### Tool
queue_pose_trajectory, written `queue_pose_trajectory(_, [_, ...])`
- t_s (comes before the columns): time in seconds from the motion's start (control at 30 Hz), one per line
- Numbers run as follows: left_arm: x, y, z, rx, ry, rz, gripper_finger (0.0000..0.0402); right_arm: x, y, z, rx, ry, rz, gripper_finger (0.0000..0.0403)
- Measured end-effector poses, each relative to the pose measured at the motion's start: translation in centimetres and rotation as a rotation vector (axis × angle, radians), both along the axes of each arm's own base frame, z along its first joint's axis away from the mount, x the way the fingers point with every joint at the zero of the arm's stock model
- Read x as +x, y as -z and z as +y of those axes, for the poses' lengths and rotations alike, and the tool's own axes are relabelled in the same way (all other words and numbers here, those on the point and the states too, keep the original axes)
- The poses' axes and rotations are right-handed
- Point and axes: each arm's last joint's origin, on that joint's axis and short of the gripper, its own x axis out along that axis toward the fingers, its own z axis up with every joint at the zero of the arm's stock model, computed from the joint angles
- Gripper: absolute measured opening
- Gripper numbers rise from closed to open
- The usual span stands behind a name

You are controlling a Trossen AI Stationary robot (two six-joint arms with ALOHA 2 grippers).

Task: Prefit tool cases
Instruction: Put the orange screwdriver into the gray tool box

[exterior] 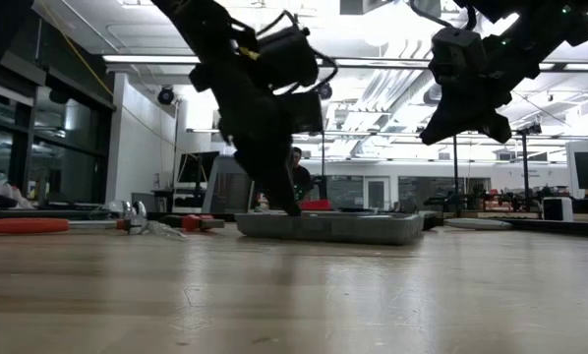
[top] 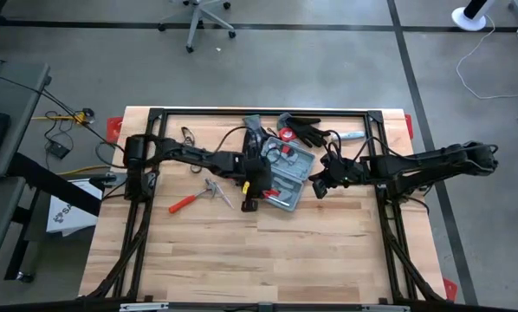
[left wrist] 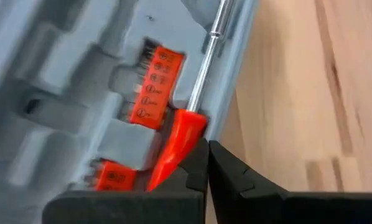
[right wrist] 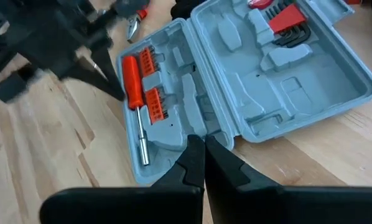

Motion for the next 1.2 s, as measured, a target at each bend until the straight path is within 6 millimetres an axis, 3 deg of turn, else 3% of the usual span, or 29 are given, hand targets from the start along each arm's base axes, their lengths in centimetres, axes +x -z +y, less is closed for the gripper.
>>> queue_pose_trajectory(0.1, [0.3,1.2,-0.3,-0.003,-0.053,0.033,0.0,0.0,0.0,0.0,0.004,0.004,0.0,0.0])
queue_pose_trajectory(0.2, [0.4,1.1,-0.4,-0.04,-0.05,0.018,0.0,0.0,0.0,0.0,0.017,0.015,-0.004,0.0])
queue_pose_trajectory(0.37, [-0.2,-0.7,-0.6,-0.041,-0.058,-0.008,0.0,0.0,0.0,0.0,0.016,0.014,-0.001,0.0])
queue_pose_trajectory(0.6, [-0.6,-4.5,-0.2,-0.01,-0.068,-0.139,0.0,0.0,0.0,0.0,0.002,0.001,0.004,0.0])
queue_pose_trajectory(0.77, [-0.5,-3.4,0.3,-0.002,-0.075,-0.098,0.0,0.0,0.0,0.0,-0.003,-0.003,0.005,0.0])
queue_pose_trajectory(1.03, [0.1,0.7,0.3,-0.046,-0.058,0.021,0.0,0.0,0.0,0.0,-0.002,-0.001,0.005,0.0])
queue_pose_trajectory(1.2, [0.1,0.8,-0.2,-0.057,-0.051,0.029,0.0,0.0,0.0,0.0,0.001,0.001,0.004,0.0])
